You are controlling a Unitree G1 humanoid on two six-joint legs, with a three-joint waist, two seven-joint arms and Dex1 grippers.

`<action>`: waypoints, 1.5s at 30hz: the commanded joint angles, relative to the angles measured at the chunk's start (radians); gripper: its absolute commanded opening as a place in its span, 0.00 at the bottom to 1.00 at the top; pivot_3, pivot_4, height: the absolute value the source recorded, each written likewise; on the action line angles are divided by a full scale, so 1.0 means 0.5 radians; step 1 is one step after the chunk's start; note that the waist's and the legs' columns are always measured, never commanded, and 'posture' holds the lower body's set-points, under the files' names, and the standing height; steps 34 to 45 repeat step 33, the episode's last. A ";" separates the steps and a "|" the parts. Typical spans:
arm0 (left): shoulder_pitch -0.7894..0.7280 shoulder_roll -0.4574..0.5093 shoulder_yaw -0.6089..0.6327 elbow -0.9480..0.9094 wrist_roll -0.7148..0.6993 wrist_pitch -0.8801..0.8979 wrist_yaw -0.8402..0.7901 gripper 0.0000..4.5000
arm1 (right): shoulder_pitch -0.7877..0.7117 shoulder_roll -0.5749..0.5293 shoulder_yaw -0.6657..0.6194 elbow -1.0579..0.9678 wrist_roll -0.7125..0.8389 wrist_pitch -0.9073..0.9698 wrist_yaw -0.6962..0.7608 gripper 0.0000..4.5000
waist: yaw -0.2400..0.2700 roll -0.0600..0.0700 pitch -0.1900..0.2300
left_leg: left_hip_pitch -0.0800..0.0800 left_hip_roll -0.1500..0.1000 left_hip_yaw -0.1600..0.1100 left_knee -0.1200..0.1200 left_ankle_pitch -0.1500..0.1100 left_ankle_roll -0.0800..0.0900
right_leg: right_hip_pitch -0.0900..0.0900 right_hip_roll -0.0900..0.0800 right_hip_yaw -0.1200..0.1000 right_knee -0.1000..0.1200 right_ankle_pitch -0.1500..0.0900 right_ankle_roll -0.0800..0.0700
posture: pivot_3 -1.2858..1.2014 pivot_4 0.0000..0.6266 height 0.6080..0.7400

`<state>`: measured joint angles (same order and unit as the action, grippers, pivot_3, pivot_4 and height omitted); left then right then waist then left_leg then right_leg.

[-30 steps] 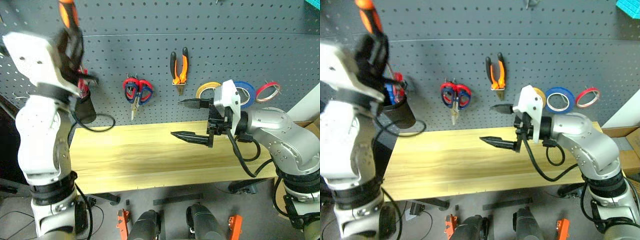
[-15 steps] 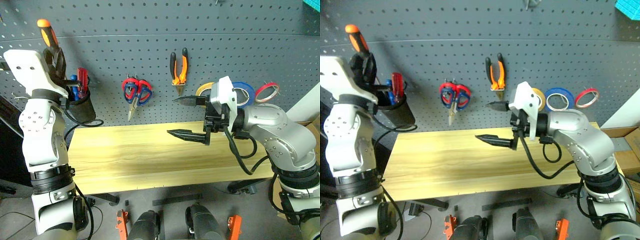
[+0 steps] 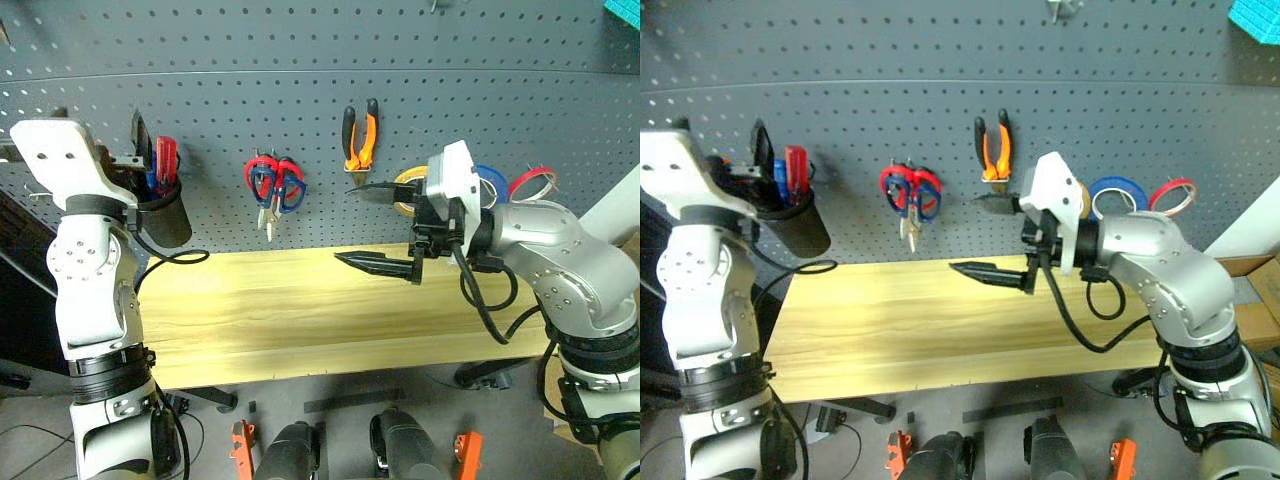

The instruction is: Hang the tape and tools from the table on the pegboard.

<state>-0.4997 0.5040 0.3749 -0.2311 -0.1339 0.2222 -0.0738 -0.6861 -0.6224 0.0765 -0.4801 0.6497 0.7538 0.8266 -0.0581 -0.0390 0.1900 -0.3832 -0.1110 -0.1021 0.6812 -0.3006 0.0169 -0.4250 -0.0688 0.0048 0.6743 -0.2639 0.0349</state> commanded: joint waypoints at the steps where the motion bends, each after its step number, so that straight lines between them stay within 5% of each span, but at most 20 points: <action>1: 0.034 0.051 -0.109 -0.393 -0.168 0.168 -0.193 0.89 | 0.062 -0.110 -0.192 -0.134 0.104 0.045 0.010 1.00 | 0.005 0.000 -0.003 | 0.000 0.000 0.000 0.000 0.000 0.000 | 0.000 0.000 0.000 0.000 0.000 0.000 | 0.46 0.19 1.00; 6: 0.447 0.013 -0.191 -0.769 -0.431 0.532 -0.344 0.89 | 0.241 -0.217 -0.309 -0.241 0.219 0.149 -0.036 1.00 | -0.010 0.015 -0.041 | 0.003 0.000 0.003 -0.003 -0.001 0.001 | 0.001 0.000 0.003 0.000 0.000 0.000 | 0.47 0.17 1.00; 9: 0.660 -0.059 -0.293 -0.823 -0.307 0.625 -0.228 0.89 | 0.371 -0.209 -0.310 -0.311 0.242 0.181 -0.114 1.00 | -0.010 0.016 -0.050 | 0.006 0.003 0.005 -0.001 0.000 -0.001 | 0.001 0.002 0.005 0.008 0.000 0.000 | 0.47 0.16 1.00; 13: 0.867 -0.168 -0.368 -0.781 -0.217 0.699 -0.131 0.89 | 0.577 -0.104 -0.232 -0.276 0.104 0.116 -0.284 1.00 | 0.017 0.017 -0.085 | 0.013 0.002 0.006 0.000 0.001 -0.002 | 0.008 0.003 0.006 0.011 0.002 -0.003 | 0.47 0.13 1.00; 17: 1.031 -0.239 -0.369 -0.597 -0.177 0.534 -0.185 0.89 | 0.899 0.180 -0.090 -0.071 -0.279 -0.336 -0.491 1.00 | 0.038 0.016 -0.130 | 0.031 0.004 0.006 -0.003 0.001 -0.002 | 0.023 0.006 0.009 0.008 0.003 -0.003 | 0.47 0.09 1.00; 24: 1.135 -0.393 -0.396 -0.264 -0.102 0.280 -0.172 0.89 | 1.172 0.679 -0.131 0.539 -0.748 -1.024 -0.932 1.00 | 0.049 0.027 -0.200 | 0.050 0.004 0.009 -0.004 0.000 -0.003 | 0.038 0.011 0.017 0.007 0.003 -0.001 | 0.47 0.04 1.00; 33: 1.133 -0.462 -0.425 0.083 0.025 0.028 -0.144 0.89 | 1.066 0.771 -0.346 1.346 -0.937 -1.507 -1.177 1.00 | 0.048 0.039 -0.269 | 0.074 0.007 0.011 -0.006 -0.006 0.001 | 0.060 0.018 0.023 0.005 0.003 -0.002 | 0.47 0.00 1.00; 45: 1.133 -0.462 -0.425 0.083 0.025 0.028 -0.144 0.89 | 1.066 0.771 -0.346 1.346 -0.937 -1.507 -1.177 1.00 | 0.048 0.039 -0.269 | 0.074 0.007 0.011 -0.006 -0.006 0.001 | 0.060 0.018 0.023 0.005 0.003 -0.002 | 0.47 0.00 1.00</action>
